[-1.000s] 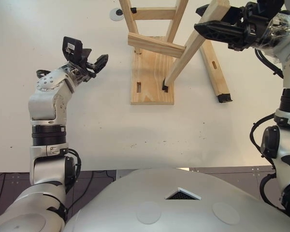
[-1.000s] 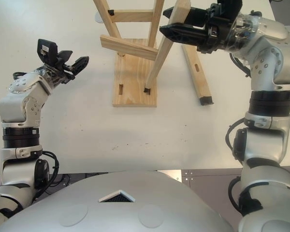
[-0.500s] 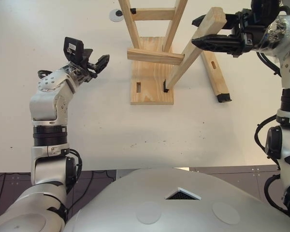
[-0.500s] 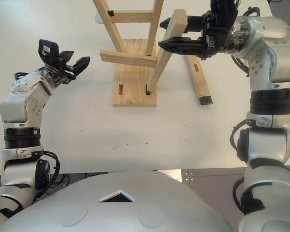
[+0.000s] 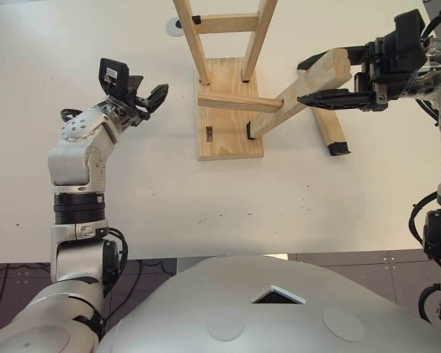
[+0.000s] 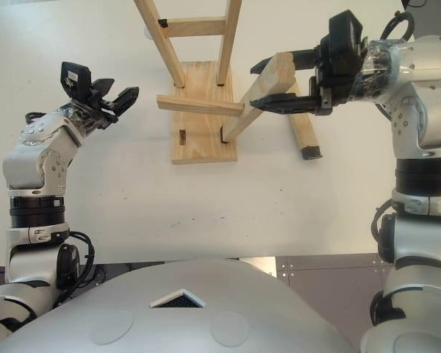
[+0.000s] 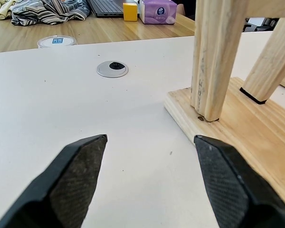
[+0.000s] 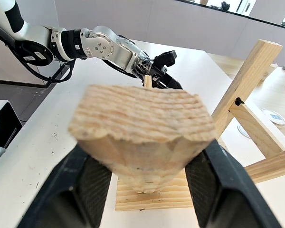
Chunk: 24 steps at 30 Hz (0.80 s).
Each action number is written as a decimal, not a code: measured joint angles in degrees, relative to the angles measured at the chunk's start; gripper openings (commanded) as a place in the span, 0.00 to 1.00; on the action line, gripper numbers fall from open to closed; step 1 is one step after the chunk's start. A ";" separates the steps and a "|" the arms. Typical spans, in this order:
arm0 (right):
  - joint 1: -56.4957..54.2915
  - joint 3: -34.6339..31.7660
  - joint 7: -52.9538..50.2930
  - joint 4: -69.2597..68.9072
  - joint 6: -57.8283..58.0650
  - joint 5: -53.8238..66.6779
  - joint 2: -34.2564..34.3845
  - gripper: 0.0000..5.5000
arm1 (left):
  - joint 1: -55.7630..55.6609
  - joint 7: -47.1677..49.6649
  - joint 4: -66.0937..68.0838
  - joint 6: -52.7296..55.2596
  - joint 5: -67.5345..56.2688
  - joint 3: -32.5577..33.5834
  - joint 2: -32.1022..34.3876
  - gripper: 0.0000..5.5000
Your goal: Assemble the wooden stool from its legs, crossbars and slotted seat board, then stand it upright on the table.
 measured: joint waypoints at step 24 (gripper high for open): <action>-12.48 10.35 4.91 6.69 3.38 -3.84 -2.37 0.37 | 3.25 4.70 -1.60 -0.74 0.51 -0.49 -7.08 0.61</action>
